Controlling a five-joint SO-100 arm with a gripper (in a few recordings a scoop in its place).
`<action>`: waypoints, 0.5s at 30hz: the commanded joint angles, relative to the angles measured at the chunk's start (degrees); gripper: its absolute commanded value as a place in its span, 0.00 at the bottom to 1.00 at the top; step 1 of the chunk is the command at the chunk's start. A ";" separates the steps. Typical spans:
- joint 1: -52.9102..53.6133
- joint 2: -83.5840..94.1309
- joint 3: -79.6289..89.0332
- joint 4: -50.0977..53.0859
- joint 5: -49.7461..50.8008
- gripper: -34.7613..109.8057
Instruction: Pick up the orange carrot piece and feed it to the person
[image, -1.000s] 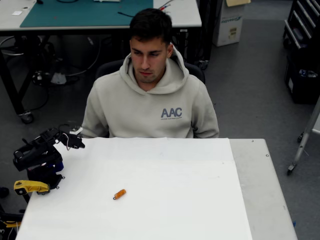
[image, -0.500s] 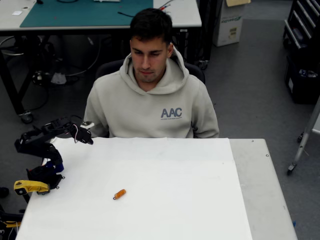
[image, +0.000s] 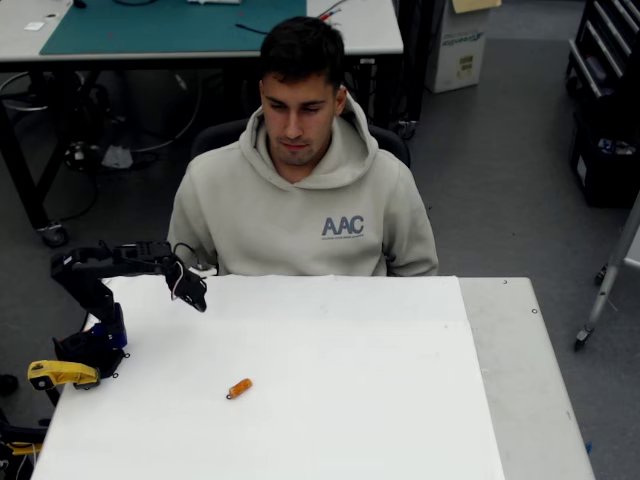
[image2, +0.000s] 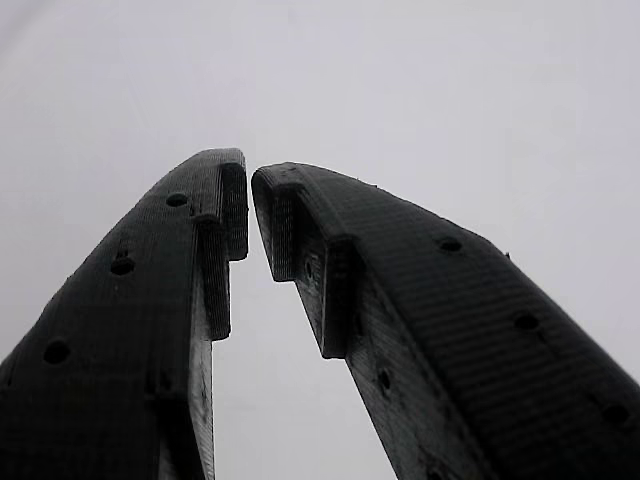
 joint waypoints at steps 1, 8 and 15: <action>5.27 -1.41 -5.10 0.53 -4.92 0.22; 14.24 -7.73 -10.99 0.53 -11.69 0.22; 21.01 -14.24 -18.46 0.53 -16.00 0.22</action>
